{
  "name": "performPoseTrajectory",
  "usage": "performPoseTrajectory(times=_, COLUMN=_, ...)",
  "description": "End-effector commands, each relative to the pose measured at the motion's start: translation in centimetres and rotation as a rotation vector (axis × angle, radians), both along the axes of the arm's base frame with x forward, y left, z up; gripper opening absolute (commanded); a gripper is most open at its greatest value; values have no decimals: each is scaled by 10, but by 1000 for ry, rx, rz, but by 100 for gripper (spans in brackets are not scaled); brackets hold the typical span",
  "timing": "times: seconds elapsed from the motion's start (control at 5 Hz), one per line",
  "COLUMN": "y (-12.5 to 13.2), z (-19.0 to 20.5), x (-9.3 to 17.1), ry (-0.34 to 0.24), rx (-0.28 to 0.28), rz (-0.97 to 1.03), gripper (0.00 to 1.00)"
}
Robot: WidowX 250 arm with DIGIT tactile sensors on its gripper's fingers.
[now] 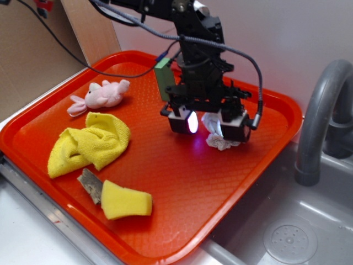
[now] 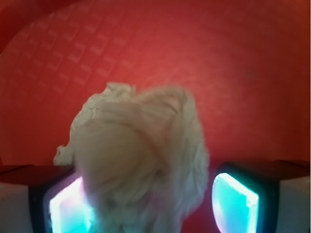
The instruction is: Grab the white paper.
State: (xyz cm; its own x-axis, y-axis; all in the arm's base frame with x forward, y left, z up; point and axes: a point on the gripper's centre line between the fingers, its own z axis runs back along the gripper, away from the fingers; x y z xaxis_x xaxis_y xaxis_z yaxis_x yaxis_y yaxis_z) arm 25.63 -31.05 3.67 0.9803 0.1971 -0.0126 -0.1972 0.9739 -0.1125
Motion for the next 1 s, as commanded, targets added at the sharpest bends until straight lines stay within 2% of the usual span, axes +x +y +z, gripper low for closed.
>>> performPoseTrajectory(times=0.0, y=-10, z=15, x=3, ry=-34, rx=-25, rz=-6, gripper=100)
performPoseTrajectory(times=0.2, y=-9, z=13, x=3, ry=-41, rx=-7, rz=-7, gripper=0)
performPoseTrajectory(times=0.6, y=-7, z=11, x=3, ry=-42, rx=3, rz=-6, gripper=0)
performPoseTrajectory(times=0.8, y=6, z=15, x=-1, ry=-23, rx=44, rz=32, gripper=0)
